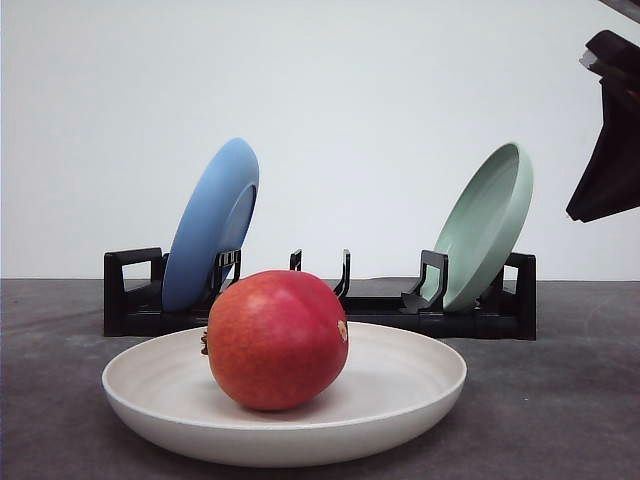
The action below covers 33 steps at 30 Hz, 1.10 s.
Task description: Place pomegranate in white plate
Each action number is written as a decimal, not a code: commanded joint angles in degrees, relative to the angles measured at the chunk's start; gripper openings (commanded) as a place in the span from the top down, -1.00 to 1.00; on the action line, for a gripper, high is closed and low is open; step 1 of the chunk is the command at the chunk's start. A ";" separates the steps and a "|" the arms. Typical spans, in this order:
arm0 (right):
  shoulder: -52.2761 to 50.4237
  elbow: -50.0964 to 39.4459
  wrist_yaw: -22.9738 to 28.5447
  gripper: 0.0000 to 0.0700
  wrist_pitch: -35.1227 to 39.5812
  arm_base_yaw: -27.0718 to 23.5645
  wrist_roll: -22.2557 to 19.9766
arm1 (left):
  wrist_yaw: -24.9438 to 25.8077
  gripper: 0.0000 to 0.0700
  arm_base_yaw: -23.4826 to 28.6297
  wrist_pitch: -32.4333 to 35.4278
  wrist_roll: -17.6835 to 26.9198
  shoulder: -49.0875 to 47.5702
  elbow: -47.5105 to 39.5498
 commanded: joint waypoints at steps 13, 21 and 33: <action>0.37 0.04 -0.02 0.89 0.58 0.15 0.03 | -0.33 1.00 0.15 -0.11 2.14 -0.07 -0.63; 0.37 0.04 -0.02 0.89 0.58 0.14 0.02 | -0.33 1.00 0.15 -0.11 2.14 -0.07 -0.63; -4.71 -0.98 1.83 0.89 -0.44 -0.60 -8.41 | -0.33 1.00 0.15 -0.11 2.14 -0.04 -0.63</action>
